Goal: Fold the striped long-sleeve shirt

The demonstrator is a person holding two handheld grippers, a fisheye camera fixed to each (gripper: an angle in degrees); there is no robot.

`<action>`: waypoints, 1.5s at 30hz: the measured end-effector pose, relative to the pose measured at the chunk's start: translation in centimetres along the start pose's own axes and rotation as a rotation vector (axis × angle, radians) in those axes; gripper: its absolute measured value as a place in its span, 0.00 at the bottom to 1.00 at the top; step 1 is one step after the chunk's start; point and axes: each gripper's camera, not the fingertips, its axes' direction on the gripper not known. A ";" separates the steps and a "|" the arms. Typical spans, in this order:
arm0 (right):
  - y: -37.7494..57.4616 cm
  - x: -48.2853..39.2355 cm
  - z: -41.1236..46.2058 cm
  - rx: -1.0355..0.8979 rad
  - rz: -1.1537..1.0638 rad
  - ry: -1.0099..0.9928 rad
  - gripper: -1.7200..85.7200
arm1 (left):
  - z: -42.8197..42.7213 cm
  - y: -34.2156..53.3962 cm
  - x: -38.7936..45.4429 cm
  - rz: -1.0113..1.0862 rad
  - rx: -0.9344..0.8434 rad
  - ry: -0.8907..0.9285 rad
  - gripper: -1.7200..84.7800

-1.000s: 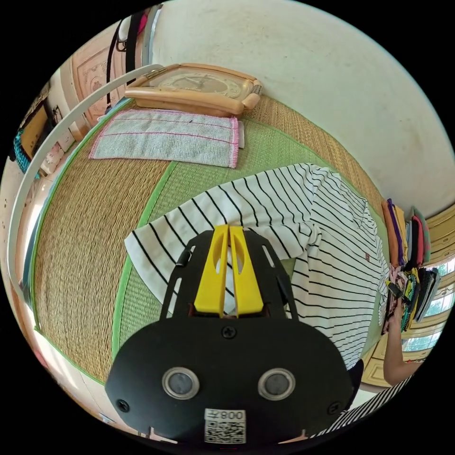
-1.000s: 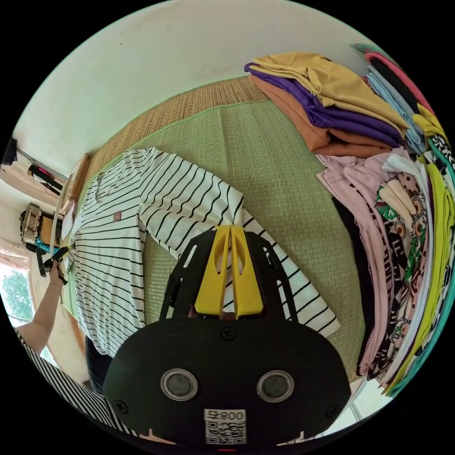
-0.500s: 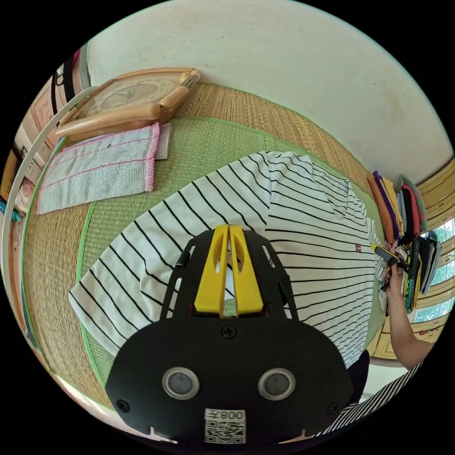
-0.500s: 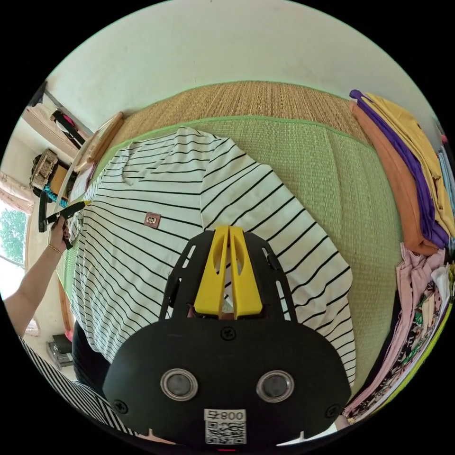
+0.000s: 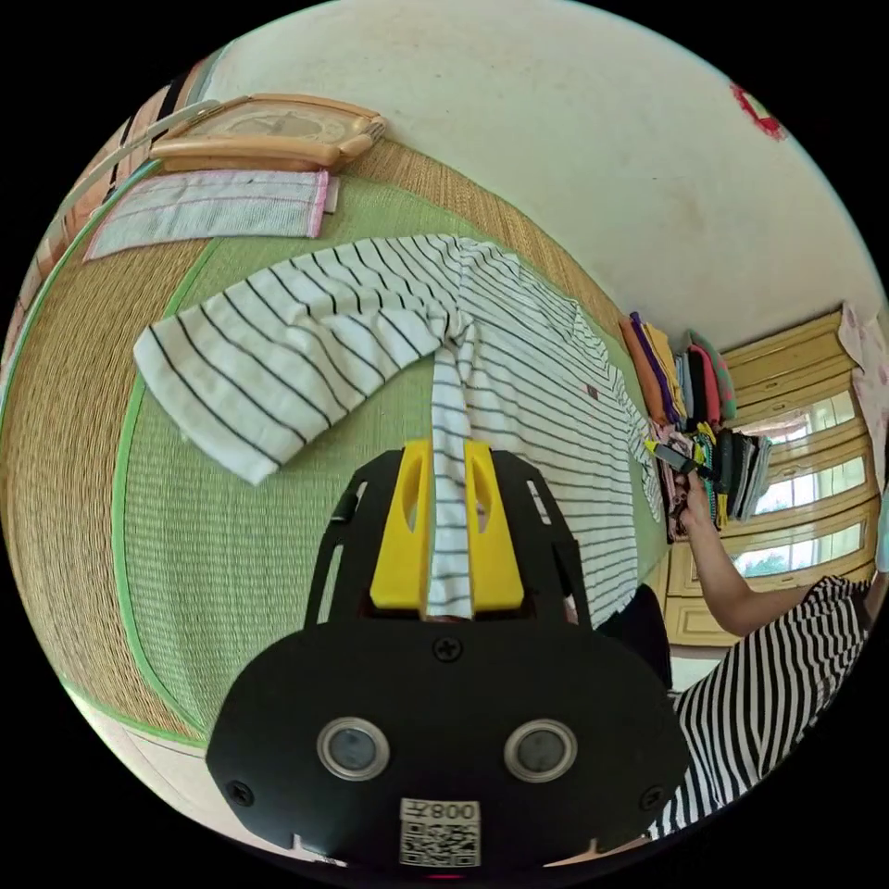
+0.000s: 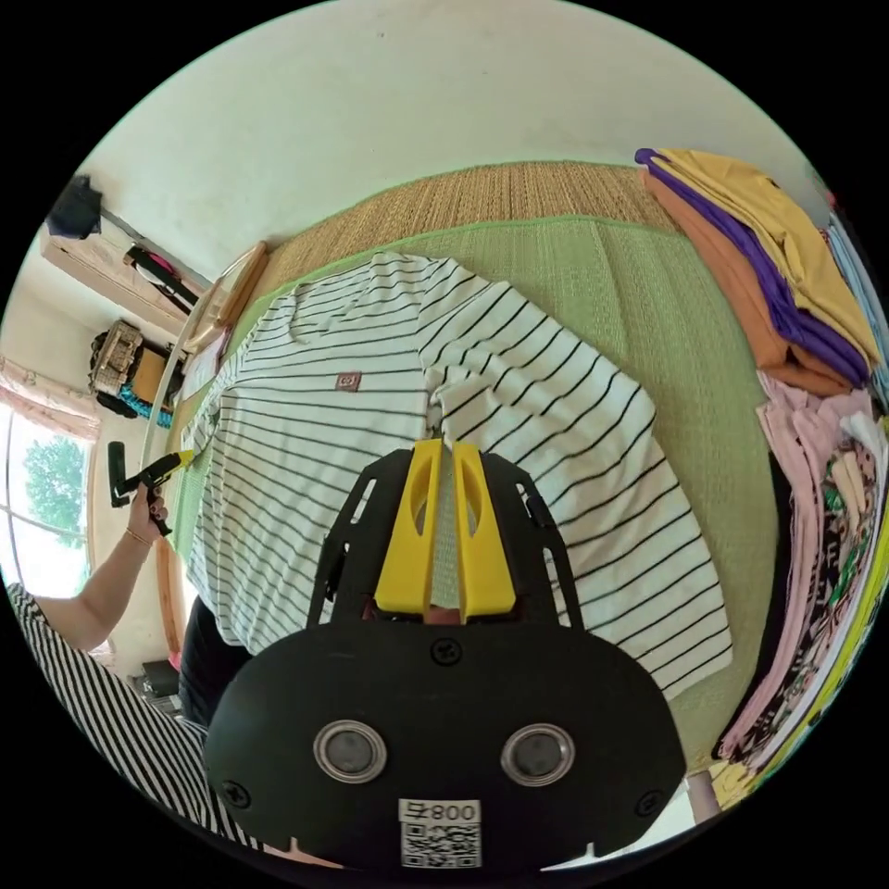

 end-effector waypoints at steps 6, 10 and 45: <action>10.5 1.3 -2.3 -0.083 0.122 -0.135 0.08 | -3.9 11.8 -0.6 -0.051 -0.148 -0.041 0.12; 15.8 1.5 -2.4 -0.133 0.196 -0.187 0.08 | -5.8 16.3 -1.1 -0.094 -0.169 -0.046 0.12; 20.2 -4.0 -0.7 -0.362 0.116 -0.008 0.03 | -19.0 25.1 -3.0 -0.153 -0.140 -0.017 0.03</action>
